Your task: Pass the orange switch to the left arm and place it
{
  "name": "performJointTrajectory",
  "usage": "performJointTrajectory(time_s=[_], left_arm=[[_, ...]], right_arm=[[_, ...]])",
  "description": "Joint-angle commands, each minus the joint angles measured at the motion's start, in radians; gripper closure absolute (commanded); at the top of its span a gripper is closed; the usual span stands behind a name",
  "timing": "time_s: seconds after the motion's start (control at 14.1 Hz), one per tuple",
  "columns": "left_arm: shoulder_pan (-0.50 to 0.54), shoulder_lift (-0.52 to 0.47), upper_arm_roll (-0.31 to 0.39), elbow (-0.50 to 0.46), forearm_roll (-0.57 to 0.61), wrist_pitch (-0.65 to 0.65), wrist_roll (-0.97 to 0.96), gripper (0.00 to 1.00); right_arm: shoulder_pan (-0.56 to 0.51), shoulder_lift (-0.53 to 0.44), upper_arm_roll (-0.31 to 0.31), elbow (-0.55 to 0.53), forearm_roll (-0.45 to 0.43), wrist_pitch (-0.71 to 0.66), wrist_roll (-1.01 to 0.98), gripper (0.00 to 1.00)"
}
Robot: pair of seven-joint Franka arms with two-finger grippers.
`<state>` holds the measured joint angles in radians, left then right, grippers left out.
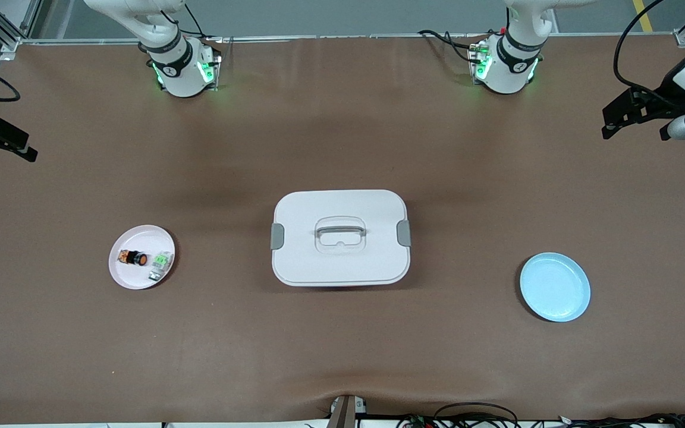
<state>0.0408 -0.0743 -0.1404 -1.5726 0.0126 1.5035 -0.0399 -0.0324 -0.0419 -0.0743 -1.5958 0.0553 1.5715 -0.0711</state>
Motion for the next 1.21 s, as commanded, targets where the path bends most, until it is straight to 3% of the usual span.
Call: performJointTrajectory(time_s=[0.0,0.85,1.14], left_arm=[[0.005,0.008,-0.001,0.023,0.003,-0.011,0.008,0.00],[0.021,0.024,0.002,0.028,0.001,-0.011,0.022,0.00],[0.020,0.022,0.001,0.029,0.000,-0.034,0.020,0.00]], right_arm=[[-0.009,-0.026,0.005,-0.023,0.003,0.005,-0.003,0.00],[-0.060,-0.007,0.002,-0.012,0.006,-0.037,-0.012,0.00],[-0.063,0.091,0.002,-0.010,0.000,-0.039,-0.012,0.00]])
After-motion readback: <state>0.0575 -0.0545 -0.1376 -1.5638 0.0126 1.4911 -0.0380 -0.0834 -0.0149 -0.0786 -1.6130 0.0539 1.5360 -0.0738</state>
